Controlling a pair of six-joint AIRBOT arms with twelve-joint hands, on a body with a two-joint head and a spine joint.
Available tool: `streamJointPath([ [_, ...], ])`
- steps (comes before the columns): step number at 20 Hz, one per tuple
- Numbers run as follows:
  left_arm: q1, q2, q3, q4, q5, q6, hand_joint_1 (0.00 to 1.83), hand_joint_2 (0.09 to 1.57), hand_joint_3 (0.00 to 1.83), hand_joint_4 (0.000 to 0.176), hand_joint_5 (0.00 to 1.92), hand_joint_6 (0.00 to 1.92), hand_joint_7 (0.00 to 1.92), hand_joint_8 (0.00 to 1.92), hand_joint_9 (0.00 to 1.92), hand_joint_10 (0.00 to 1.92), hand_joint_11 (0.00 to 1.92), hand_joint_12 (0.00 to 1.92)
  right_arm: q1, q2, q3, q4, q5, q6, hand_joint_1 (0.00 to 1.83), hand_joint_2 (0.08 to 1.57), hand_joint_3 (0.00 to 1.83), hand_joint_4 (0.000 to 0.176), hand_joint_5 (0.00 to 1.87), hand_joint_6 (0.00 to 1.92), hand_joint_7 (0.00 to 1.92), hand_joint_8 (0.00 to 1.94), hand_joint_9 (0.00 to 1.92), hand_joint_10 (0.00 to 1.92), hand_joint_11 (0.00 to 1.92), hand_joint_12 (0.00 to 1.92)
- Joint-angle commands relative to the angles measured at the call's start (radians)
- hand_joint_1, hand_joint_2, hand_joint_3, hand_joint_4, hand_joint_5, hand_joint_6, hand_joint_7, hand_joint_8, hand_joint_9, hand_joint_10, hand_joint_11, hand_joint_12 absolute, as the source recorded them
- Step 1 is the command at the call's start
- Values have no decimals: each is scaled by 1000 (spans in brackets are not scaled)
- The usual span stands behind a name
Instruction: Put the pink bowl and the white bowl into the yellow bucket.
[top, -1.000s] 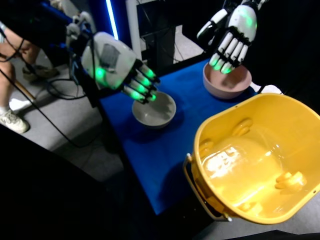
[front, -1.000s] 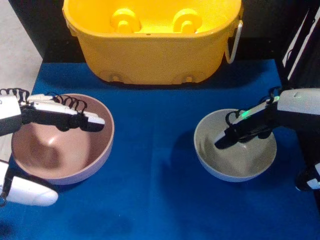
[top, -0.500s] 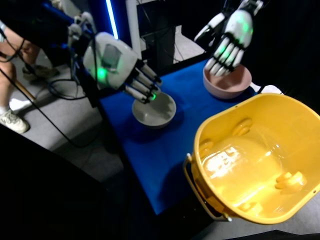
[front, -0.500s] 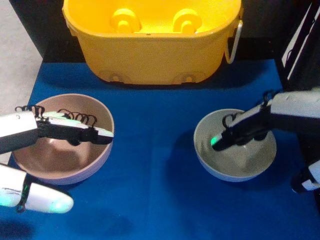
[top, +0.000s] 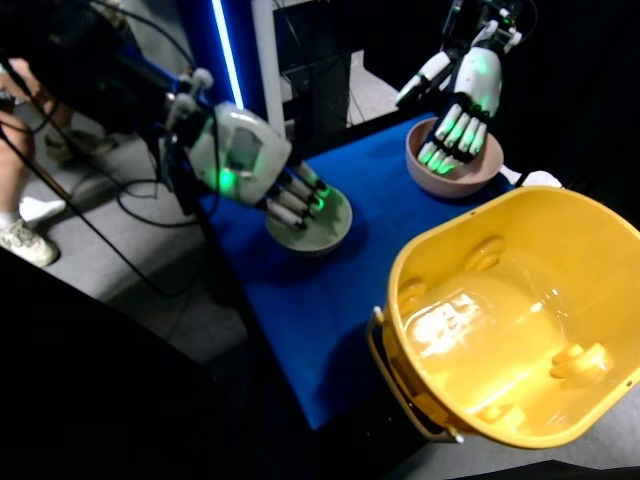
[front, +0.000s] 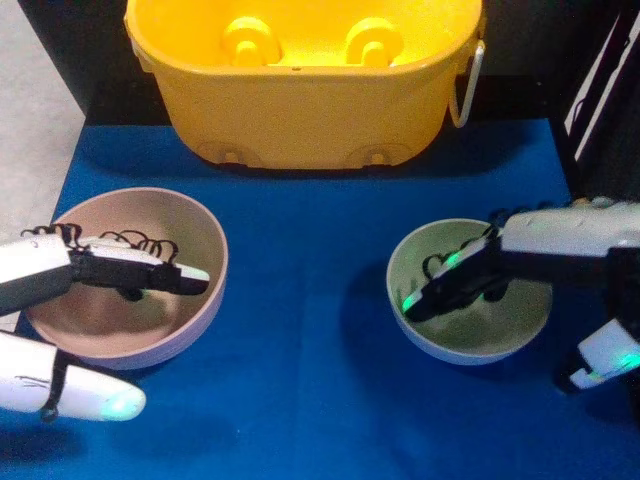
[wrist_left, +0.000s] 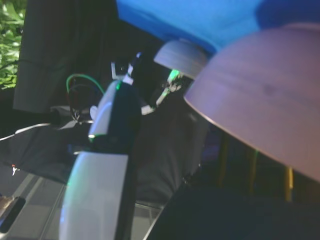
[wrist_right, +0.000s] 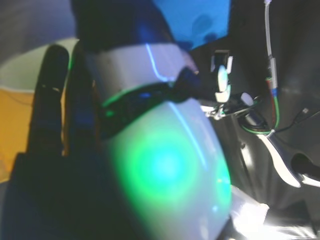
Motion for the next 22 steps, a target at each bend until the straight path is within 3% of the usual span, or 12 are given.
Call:
streamJointPath([
  [1,-2,-10,5,-53,100,-7,662,1012,3,0,426,4,398,4,171,437,0,1136,-1,-10,4,-34,-94,3,828,856,0,0,508,7,489,0,229,591,0,1352],
  [5,1,-58,30,-76,85,10,678,1009,0,0,477,13,421,7,215,372,0,1120,-55,-60,36,-34,-120,3,822,818,0,0,485,2,472,1,180,592,0,1290],
  [8,4,-93,49,-83,71,12,781,1015,1,0,541,18,428,4,236,337,0,1183,-135,-97,51,-34,-176,3,910,814,1,0,447,1,429,0,177,398,0,1077],
  [10,7,-110,55,-92,69,13,973,1067,2,0,667,16,490,7,278,414,0,1431,-156,-122,62,-34,-186,3,1113,930,19,0,525,29,513,33,288,424,0,1329],
  [11,12,-115,56,-96,70,15,1081,1122,4,0,784,28,596,32,304,606,10,1608,-157,-134,69,-34,-187,3,1366,977,10,0,684,92,687,122,454,571,156,1344],
  [12,16,-117,55,-100,75,19,1112,1178,7,0,812,967,723,81,339,832,85,1718,-159,-146,75,-34,-188,3,1497,1013,10,0,795,150,796,188,573,668,319,1317],
  [13,17,-117,54,-104,80,25,1309,1207,0,0,820,1197,791,1206,632,1406,317,1727,-161,-153,78,-34,-190,3,1478,1215,4,0,647,1375,696,1217,702,1302,608,1751],
  [15,20,-99,39,-118,95,53,1353,1191,0,0,747,1217,904,1154,723,1479,417,1670,-164,-150,73,-34,-209,3,1471,1248,2,0,602,1475,630,1314,659,1411,603,1816],
  [16,27,-83,24,-137,113,79,1350,1204,3,0,717,1220,884,1221,696,1525,427,1671,-164,-143,67,-34,-223,3,1469,1256,0,0,588,1493,624,1336,648,1439,582,1831],
  [19,76,-41,-17,-233,242,127,1344,1231,1,0,640,1310,816,1295,704,1575,450,1632,-162,-95,25,-34,-287,4,1466,1244,0,0,634,1484,642,1242,703,1390,555,1817],
  [22,108,10,-61,-235,339,152,1347,1222,0,0,680,1213,801,1341,733,1538,534,1507,-161,-45,-24,-33,-357,26,1471,1219,0,0,667,1407,668,1204,766,1314,617,1755],
])
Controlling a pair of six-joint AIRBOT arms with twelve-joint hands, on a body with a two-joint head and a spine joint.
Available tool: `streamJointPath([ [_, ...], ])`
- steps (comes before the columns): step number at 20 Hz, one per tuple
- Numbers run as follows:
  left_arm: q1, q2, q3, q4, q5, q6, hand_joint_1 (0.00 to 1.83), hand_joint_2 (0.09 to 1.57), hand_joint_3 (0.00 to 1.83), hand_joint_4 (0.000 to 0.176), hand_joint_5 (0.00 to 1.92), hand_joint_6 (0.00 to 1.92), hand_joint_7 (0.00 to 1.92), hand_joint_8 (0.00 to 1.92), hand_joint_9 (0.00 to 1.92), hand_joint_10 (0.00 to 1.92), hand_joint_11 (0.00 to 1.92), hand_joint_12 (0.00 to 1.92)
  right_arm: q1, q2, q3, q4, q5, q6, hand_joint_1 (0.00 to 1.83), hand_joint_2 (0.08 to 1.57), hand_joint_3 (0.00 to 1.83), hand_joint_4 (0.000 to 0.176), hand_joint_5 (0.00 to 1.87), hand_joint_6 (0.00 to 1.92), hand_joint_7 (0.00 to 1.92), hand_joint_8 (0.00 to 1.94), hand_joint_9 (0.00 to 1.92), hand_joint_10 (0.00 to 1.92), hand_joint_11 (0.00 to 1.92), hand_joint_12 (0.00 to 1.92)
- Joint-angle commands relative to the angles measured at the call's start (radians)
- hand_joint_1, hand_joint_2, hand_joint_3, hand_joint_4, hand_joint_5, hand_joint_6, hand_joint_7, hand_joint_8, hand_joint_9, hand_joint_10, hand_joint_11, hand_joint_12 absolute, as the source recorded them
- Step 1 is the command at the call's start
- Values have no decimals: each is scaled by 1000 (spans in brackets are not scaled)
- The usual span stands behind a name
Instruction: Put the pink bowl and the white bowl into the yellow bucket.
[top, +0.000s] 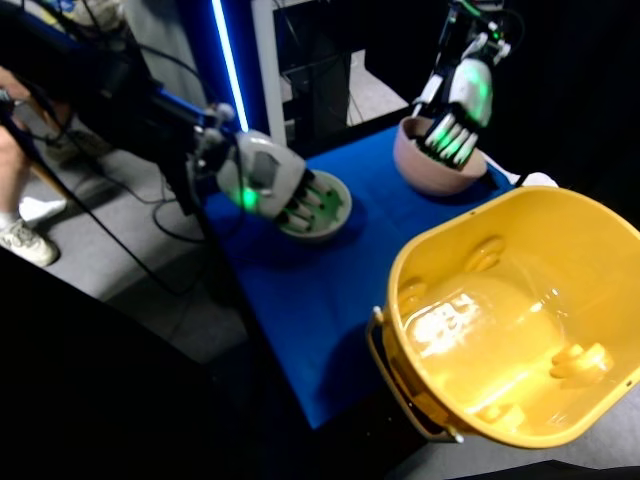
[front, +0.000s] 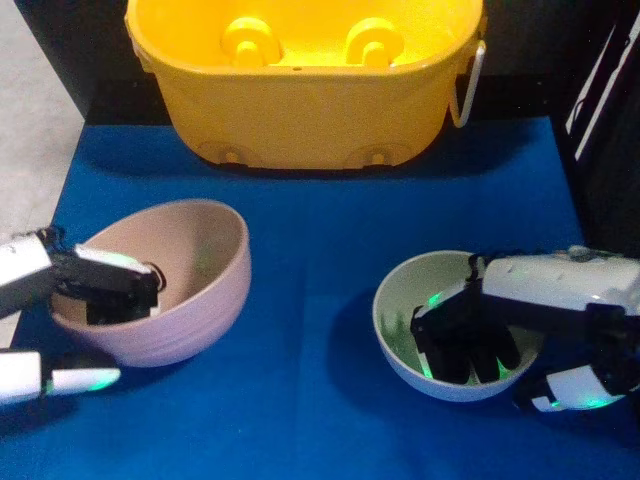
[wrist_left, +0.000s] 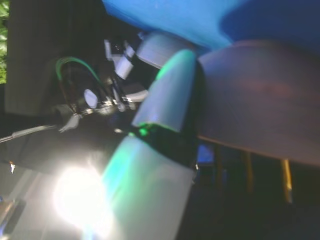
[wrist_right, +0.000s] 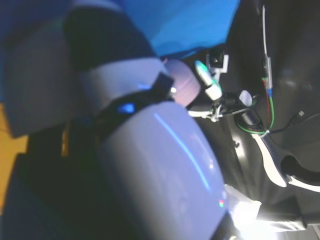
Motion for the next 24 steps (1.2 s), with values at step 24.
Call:
streamJointPath([
  [24,-239,217,-61,-48,399,182,1335,1191,6,0,783,982,773,1464,875,1352,774,1471,209,86,-78,-34,-600,157,1370,1135,0,0,872,1192,873,1060,941,1168,782,1355],
])
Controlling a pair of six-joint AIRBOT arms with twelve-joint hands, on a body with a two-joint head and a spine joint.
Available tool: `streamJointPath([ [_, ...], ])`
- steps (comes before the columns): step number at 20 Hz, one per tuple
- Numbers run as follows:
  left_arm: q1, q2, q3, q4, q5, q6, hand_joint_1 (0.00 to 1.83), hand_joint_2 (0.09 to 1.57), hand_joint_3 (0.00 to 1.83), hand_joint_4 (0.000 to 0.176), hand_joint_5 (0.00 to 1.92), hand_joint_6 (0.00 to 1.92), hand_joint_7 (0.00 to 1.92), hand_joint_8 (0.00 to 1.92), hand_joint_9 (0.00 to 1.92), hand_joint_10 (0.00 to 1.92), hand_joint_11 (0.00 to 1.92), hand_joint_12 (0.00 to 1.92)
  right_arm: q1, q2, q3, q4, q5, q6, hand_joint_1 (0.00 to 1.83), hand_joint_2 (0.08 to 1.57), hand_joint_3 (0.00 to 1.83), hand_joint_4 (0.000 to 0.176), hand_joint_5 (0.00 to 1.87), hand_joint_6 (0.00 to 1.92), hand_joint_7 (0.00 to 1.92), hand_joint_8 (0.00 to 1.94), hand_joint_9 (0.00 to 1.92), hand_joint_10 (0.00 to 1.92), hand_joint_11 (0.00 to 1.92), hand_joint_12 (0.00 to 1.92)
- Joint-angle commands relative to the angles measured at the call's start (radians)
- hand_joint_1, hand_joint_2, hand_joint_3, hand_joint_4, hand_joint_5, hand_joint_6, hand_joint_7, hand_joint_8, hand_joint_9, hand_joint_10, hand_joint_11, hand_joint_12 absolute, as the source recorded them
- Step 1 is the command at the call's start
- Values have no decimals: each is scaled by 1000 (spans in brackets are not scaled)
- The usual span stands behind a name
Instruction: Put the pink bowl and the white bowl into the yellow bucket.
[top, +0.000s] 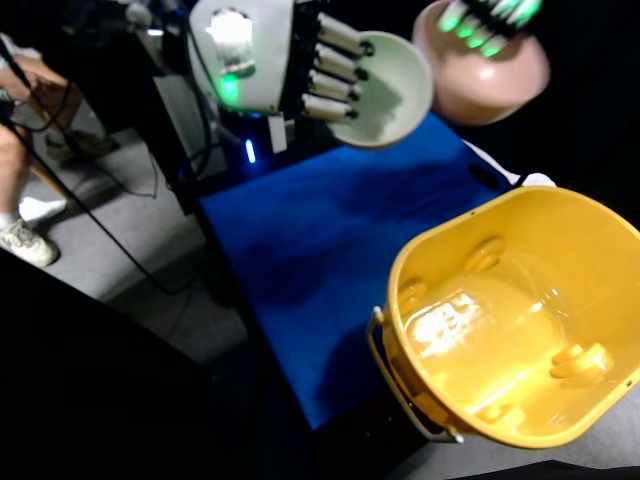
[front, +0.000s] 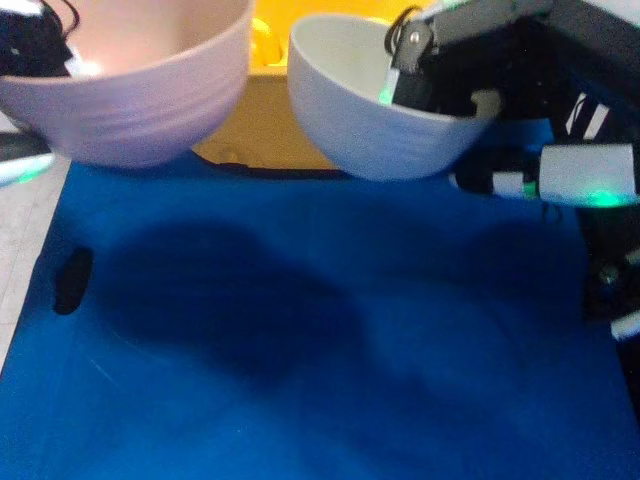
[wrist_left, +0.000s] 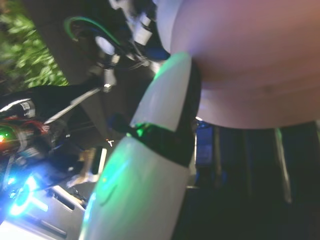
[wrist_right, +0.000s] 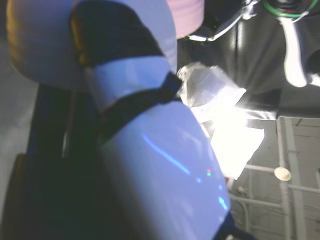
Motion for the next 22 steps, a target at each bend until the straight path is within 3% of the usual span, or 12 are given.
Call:
streamJointPath([
  [1,-29,-6,5,-51,84,0,1363,1174,0,0,824,904,820,1327,888,1424,771,1487,42,-5,-1,-34,-115,-8,1482,1143,1,0,848,1216,822,1137,911,1087,709,1589],
  [2,-61,-10,14,-51,56,1,1255,1179,3,0,840,978,870,1360,873,1241,772,1481,76,-8,5,-34,-88,-27,1486,1145,1,0,852,1217,815,1145,911,1090,693,1598],
  [3,-88,-19,26,-51,29,3,1335,1191,6,0,782,982,773,1464,875,1352,773,1471,108,-14,10,-34,-62,-69,1487,1145,0,0,848,1219,804,1155,916,1081,702,1595],
  [5,-142,-51,63,-51,-23,5,1363,1168,0,0,758,1215,915,1101,831,1347,460,1528,137,-44,42,-34,-40,-111,1489,1138,0,0,855,1217,798,1147,903,1069,774,1539],
  [7,-213,-93,106,-51,-99,4,1378,1146,0,0,831,928,917,1162,934,1376,796,1649,152,-91,103,-34,-29,-111,1491,1111,0,0,912,1115,860,1039,994,960,786,1512],
  [8,-275,-123,131,-51,-156,0,1376,1143,0,0,844,926,936,1151,903,1387,712,1651,166,-111,135,-34,-17,-110,1481,1160,3,0,778,1285,760,1137,898,1068,713,1588],
  [12,-550,-239,230,128,-390,-43,1361,1170,0,0,786,1048,868,1196,893,1438,691,1694,259,-137,232,-34,63,-115,1479,1197,0,0,670,1359,747,1183,832,1257,620,1706],
  [14,-624,-271,270,200,-464,-78,1366,1167,0,0,819,952,862,1231,892,1483,736,1787,292,-153,274,-34,91,-118,1490,1144,0,0,765,1187,855,1047,963,1127,748,1639],
  [16,-721,-318,324,290,-539,-143,1362,1178,2,0,806,981,845,1259,849,1533,654,1828,353,-161,313,-34,152,-152,1481,1208,0,0,624,1354,764,1229,841,1315,544,1733],
  [19,-776,-338,349,325,-609,-143,1365,1179,0,0,794,994,859,1226,857,1518,702,1796,445,-209,380,-34,247,-163,1482,1210,0,0,623,1347,784,1312,833,1308,498,1704],
  [21,-789,-358,380,326,-639,-142,1241,1191,1,0,805,1015,892,1425,1127,1854,1213,1920,445,-254,440,-34,261,-163,1484,1212,0,0,600,1295,779,1343,843,1291,498,1726],
  [22,-793,-366,391,325,-652,-142,1243,1183,0,0,811,1044,913,1370,991,1638,965,1914,445,-272,461,-34,268,-163,1485,1212,0,0,604,1279,773,1336,838,1300,511,1736],
])
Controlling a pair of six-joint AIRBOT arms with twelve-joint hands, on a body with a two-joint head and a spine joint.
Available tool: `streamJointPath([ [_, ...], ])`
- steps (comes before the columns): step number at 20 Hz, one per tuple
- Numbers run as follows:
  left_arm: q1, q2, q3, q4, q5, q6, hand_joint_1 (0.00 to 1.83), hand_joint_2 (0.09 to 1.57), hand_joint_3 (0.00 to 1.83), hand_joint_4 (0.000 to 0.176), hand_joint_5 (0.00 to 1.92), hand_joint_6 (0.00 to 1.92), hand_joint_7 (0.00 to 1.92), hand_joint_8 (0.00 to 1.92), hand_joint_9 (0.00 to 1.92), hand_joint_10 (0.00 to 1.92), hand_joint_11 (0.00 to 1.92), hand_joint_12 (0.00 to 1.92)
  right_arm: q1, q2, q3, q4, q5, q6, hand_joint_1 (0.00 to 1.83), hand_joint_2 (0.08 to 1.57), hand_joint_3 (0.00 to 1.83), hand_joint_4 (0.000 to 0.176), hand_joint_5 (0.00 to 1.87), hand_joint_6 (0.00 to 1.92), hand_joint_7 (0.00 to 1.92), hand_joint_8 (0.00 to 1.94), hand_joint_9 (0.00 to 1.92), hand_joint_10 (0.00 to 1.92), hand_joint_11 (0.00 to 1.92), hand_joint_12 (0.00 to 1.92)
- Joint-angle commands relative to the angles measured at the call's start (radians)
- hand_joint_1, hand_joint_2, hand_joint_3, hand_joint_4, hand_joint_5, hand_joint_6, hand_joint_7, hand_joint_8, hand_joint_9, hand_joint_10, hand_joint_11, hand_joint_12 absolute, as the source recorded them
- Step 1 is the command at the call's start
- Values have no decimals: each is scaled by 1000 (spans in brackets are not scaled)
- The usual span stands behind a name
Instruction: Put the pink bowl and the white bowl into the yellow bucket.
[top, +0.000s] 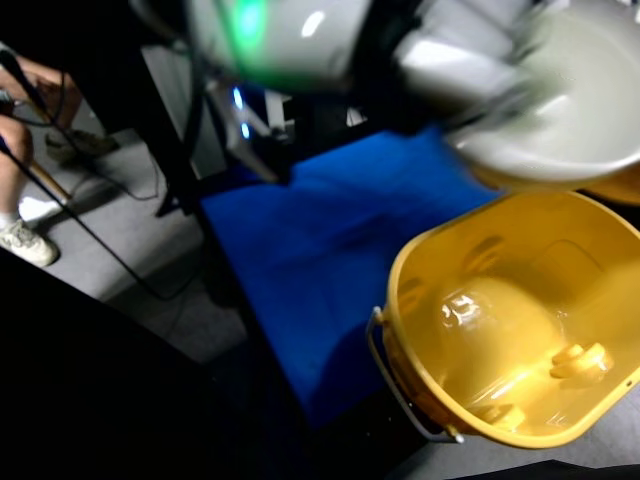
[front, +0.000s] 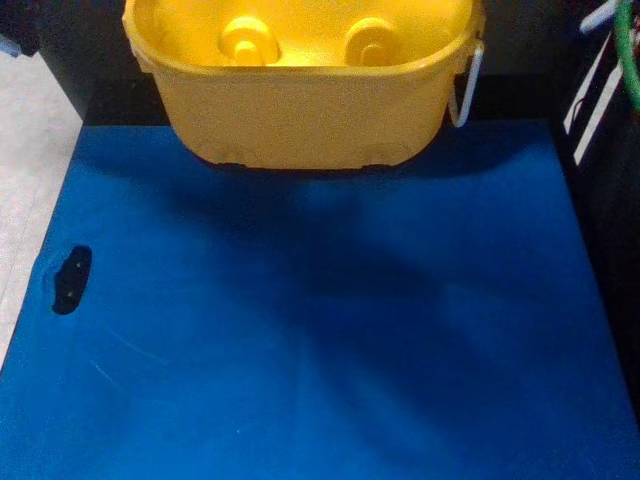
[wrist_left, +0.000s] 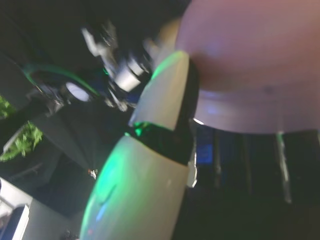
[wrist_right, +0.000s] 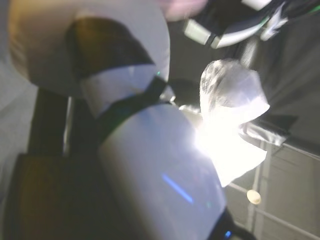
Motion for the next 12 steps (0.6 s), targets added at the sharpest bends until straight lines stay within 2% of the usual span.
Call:
streamJointPath([
  [1,-24,-8,11,-54,74,-2,1238,1179,0,0,815,1066,917,1338,948,1536,900,1896,21,-10,16,-34,-101,5,1484,1211,0,0,618,1274,780,1329,826,1308,512,1736],
  [2,-24,-17,19,-57,67,-2,1230,1186,1,0,801,1097,903,1346,903,1452,819,1881,21,-16,25,-34,-96,5,1484,1207,0,0,644,1278,788,1316,823,1304,512,1717],
  [3,-24,-35,36,-60,58,-2,1342,1173,0,0,795,1011,878,1248,895,1478,806,1854,21,-26,42,-34,-85,5,1483,1205,0,0,658,1290,784,1308,814,1303,519,1714],
  [4,-23,-57,55,-63,45,-2,1367,1164,0,0,780,1009,881,1206,937,1425,851,1767,21,-39,61,-34,-71,5,1492,1161,0,0,784,1179,882,1169,905,1175,611,1661],
  [5,-16,-80,75,-68,34,-2,1375,1149,0,0,774,1061,898,1146,987,1312,834,1630,20,-55,81,-34,-59,5,1494,1130,0,0,834,1187,943,1041,958,1077,647,1604],
  [6,-2,-101,91,-83,29,-2,1364,1176,6,0,717,1164,839,1194,912,1383,835,1585,20,-66,96,-34,-51,5,1497,1120,0,0,850,1133,957,1003,971,1075,686,1598],
  [7,-1,-112,101,-85,23,-3,1359,1189,2,0,712,1210,823,1213,862,1422,742,1588,20,-68,101,-34,-46,5,1496,1123,1,0,839,1131,952,1029,965,1092,674,1605],
  [10,0,-156,135,-79,-1,-3,1358,1189,0,0,747,1212,810,1212,835,1435,683,1600,20,-85,130,-34,-16,5,1493,1127,1,0,866,1112,931,1074,941,1105,653,1624],
  [12,15,-172,153,-94,-7,-3,1360,1186,0,0,750,1151,829,1214,835,1445,674,1587,17,-105,155,-34,-3,4,1495,1118,0,0,905,1065,944,1016,952,1076,679,1626],
])
